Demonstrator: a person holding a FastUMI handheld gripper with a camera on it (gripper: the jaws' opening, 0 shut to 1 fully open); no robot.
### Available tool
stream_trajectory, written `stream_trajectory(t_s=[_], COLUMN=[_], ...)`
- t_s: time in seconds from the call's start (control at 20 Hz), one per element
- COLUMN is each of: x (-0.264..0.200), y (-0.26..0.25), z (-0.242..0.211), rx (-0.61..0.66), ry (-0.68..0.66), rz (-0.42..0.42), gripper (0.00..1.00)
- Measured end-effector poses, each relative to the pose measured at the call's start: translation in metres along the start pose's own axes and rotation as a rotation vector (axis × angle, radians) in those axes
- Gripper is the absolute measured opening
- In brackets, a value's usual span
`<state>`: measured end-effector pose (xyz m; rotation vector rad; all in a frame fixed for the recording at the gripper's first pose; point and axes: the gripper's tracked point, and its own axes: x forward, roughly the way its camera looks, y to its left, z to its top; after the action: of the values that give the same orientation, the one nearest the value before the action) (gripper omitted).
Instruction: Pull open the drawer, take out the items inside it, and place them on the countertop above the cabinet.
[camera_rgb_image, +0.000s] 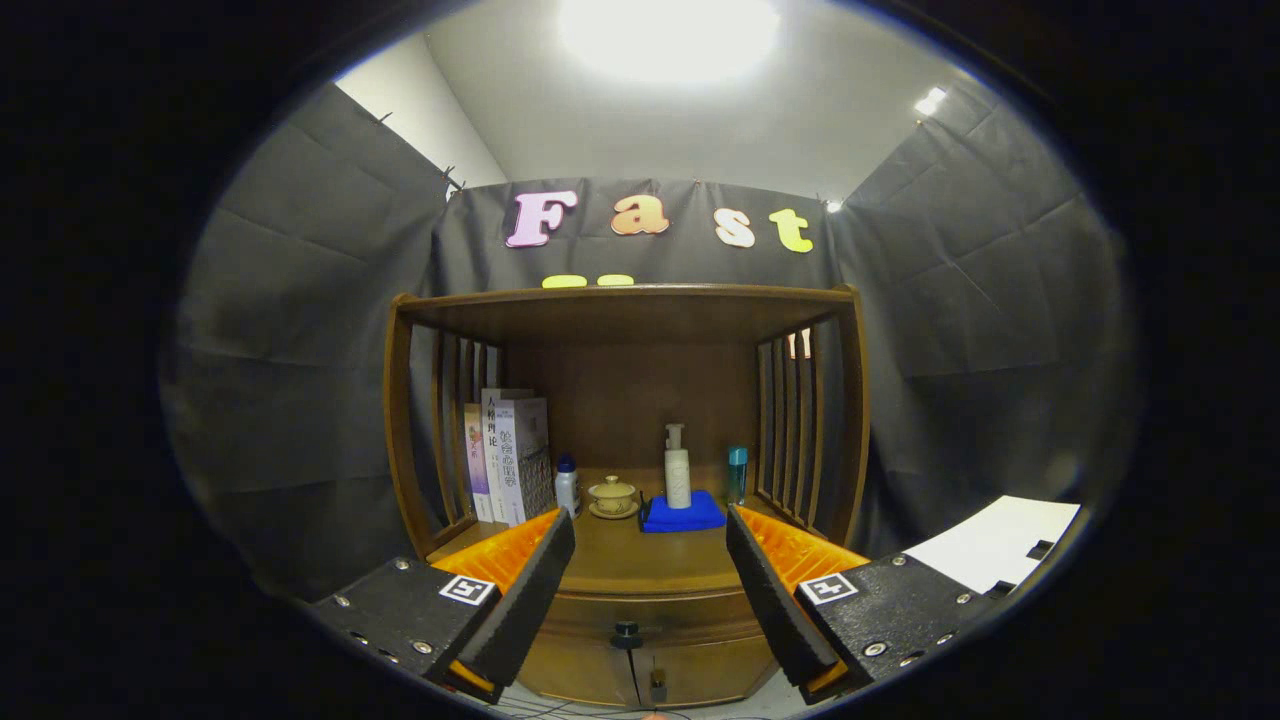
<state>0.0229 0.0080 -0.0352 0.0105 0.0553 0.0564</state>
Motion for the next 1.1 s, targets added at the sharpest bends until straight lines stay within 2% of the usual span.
stream_trajectory(t_s=[0.35,0.7,0.95,1.1], x=[0.025,0.047,0.057,0.056], y=[0.007,0.02,0.041,0.037], z=[-0.052,-0.116,-0.154,-0.186], rx=[0.022,-0.092,-0.086,-0.016], ry=[0.081,0.186,0.163,0.169], rz=[0.024,0.046,0.119,0.092], gripper=[0.95,0.95,0.95,0.95])
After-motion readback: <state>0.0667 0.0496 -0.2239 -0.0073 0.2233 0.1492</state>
